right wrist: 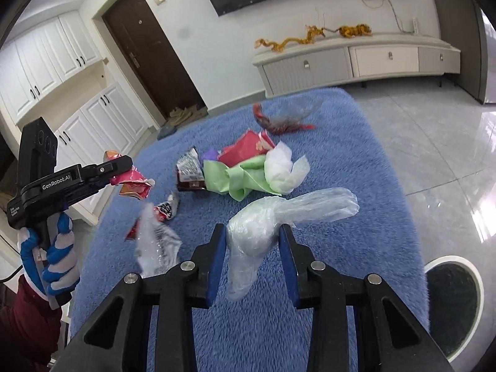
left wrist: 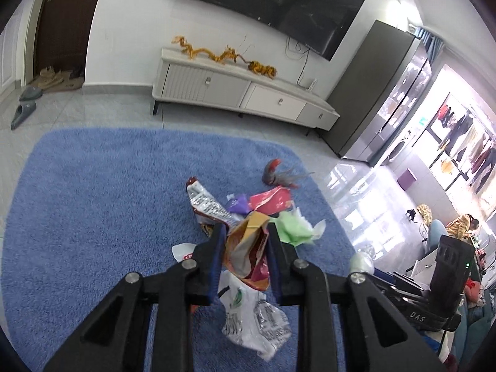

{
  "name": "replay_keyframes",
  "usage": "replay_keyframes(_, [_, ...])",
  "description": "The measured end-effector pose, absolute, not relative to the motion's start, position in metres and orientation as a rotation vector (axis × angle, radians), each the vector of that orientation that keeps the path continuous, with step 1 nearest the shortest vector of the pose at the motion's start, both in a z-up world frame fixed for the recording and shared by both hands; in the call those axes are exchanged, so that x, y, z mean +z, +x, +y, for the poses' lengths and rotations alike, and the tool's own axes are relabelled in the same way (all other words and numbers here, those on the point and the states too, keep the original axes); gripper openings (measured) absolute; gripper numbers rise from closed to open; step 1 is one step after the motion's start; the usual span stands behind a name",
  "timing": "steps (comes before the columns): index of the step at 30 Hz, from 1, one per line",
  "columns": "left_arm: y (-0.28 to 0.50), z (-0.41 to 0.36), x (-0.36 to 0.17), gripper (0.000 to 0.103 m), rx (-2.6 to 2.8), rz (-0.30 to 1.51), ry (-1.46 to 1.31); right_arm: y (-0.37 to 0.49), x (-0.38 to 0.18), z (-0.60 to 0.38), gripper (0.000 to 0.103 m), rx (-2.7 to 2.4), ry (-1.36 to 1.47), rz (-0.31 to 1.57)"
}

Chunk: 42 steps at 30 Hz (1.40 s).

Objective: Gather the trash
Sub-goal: 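Grasp the tan paper wrapper with left tool while right tool grasps clear plastic bag, then carry both items over the trash bin and open both tools to drop them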

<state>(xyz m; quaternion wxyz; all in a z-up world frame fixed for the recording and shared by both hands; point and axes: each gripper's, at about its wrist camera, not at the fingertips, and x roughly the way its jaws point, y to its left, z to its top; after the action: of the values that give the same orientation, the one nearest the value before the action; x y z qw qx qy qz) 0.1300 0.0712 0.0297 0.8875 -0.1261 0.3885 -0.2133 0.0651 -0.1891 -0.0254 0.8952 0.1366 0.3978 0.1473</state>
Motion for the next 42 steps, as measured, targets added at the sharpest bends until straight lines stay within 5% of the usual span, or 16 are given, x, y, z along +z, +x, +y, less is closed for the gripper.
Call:
replay_keyframes(14, [0.056,0.034,0.090,0.023,-0.540,0.674,-0.211,-0.021,0.018,-0.235,0.034,0.213,0.293,0.687])
replay_keyframes(24, [0.041,-0.067,0.108,0.023,-0.705,0.673,-0.109,-0.064,0.007,-0.302,0.034,0.081,0.372,0.656])
replay_keyframes(42, [0.064,-0.323,0.007,0.024,-0.939,0.944,0.141,-0.074,-0.105,-0.452,0.037,-0.173,0.608,0.783])
